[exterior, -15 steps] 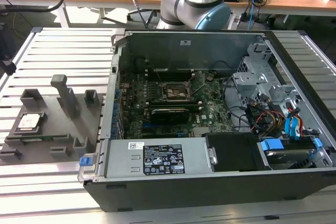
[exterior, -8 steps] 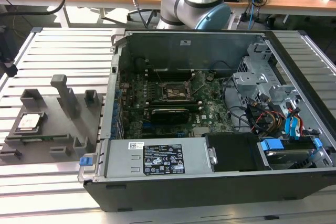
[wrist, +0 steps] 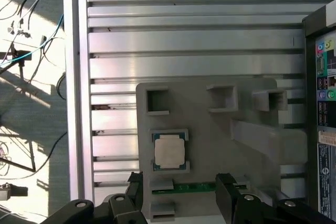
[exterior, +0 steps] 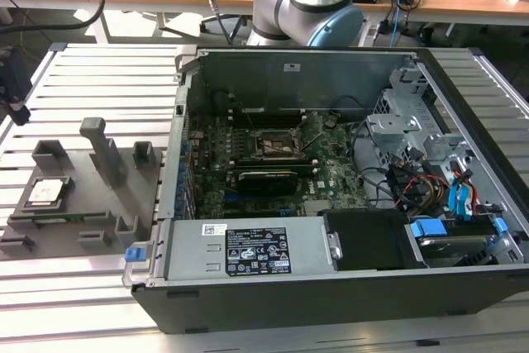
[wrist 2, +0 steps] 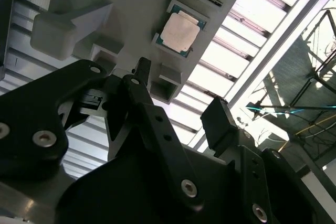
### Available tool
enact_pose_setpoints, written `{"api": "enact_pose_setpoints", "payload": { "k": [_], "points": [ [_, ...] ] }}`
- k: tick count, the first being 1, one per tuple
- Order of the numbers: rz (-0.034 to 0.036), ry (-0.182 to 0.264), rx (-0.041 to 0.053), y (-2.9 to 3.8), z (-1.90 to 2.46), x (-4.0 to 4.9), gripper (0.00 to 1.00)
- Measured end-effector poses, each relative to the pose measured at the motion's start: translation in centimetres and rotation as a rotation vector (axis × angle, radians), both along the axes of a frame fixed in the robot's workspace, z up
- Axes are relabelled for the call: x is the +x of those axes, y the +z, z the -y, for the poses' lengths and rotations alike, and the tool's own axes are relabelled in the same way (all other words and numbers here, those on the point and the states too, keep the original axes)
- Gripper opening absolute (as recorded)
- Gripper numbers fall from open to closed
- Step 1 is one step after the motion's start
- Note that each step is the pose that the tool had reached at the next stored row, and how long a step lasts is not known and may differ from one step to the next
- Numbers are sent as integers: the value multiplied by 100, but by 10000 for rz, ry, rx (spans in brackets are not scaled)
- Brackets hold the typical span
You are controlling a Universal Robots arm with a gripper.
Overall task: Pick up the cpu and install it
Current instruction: 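Pick up the cpu and move it towards the insertion slot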
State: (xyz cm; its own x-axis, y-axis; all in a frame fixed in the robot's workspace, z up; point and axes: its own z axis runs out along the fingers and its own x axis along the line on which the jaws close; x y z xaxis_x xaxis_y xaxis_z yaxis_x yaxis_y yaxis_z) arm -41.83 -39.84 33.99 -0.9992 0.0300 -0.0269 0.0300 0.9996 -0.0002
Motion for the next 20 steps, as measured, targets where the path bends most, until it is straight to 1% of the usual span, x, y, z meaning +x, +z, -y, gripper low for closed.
{"api": "enact_pose_setpoints", "payload": {
  "k": [20],
  "points": [
    [0, 0, 0, -131, 0, 0, 66]
  ]
}}
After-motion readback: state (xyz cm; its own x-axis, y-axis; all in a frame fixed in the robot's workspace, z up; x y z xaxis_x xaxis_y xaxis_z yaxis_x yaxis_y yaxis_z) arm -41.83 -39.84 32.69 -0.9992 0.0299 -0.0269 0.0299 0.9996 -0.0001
